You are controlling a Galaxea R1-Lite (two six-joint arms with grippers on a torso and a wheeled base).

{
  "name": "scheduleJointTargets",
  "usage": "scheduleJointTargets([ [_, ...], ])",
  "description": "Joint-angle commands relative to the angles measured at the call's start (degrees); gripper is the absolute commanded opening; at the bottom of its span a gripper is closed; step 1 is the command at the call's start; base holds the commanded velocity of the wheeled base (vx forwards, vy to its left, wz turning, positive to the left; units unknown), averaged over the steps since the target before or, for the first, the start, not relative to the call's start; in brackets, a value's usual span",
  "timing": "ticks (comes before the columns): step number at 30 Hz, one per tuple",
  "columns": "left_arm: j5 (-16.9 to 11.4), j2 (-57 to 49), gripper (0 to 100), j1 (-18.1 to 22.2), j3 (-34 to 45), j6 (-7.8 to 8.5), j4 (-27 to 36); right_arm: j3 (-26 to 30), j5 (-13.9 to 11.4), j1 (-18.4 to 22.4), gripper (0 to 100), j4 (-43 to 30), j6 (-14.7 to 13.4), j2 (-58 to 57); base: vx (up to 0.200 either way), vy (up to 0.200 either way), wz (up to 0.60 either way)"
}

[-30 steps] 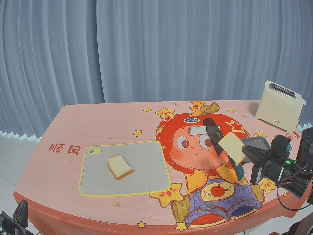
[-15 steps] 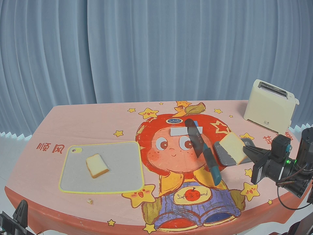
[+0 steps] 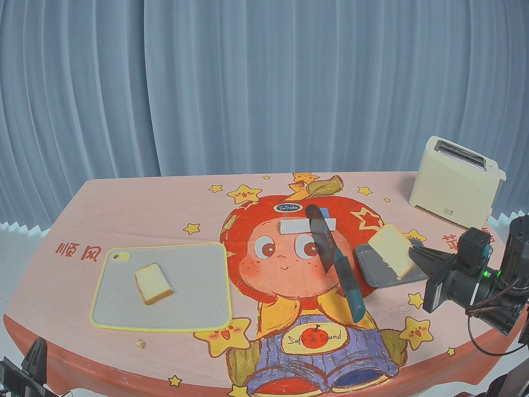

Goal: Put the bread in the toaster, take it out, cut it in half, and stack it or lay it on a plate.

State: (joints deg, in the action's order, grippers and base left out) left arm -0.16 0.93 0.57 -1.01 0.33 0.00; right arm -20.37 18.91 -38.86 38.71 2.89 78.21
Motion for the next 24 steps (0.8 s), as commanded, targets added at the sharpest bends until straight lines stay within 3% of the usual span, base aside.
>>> scheduleJointTargets([
  [1, 0.0, -0.9, 0, 0.0, 1.0, 0.02, 0.0, 0.0, 0.0, -0.1, 0, 0.1, 0.0, 0.1, 0.000, 0.000, 0.00],
  [24, 0.0, -0.9, 0, 0.0, 1.0, 0.02, 0.0, 0.4, 0.0, -0.3, 0, -0.1, 0.1, 0.1, 0.000, 0.000, 0.00],
])
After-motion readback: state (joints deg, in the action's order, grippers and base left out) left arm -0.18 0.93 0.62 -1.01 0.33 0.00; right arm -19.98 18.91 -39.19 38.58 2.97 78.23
